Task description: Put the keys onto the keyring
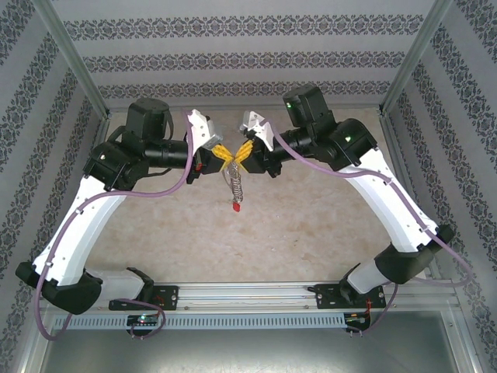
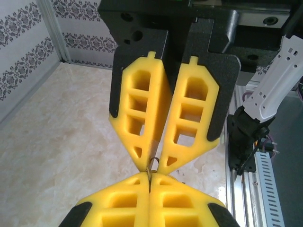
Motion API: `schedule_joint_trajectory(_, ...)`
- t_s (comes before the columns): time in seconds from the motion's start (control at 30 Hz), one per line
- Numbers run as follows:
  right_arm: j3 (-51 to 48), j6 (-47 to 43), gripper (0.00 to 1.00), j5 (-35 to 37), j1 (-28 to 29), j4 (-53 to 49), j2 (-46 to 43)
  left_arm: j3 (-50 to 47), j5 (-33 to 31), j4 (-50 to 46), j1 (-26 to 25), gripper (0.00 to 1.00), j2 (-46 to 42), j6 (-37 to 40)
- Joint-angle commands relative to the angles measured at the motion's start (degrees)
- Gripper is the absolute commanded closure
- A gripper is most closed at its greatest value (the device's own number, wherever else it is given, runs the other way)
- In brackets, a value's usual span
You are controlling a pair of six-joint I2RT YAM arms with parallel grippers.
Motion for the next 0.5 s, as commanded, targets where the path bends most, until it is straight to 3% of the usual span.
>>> schedule_joint_trajectory(0.0,-1.6,3.2,0.85,-3.5,-0.6,3.8,-2.1,-0.7,2.3,6.3,1.0,1.00,-2.1,-3.6)
schedule_joint_trajectory(0.27,-3.2,4.6,0.88,-3.7,-1.0,6.6,-3.5,-1.1,6.1,11.2,1.7,1.00,-2.5,-8.3)
schedule_joint_trajectory(0.47,-3.5,5.0,0.97,-3.5,-1.2,7.6,-3.7,-2.1,6.8,14.0,2.1,1.00,-3.3,-9.9)
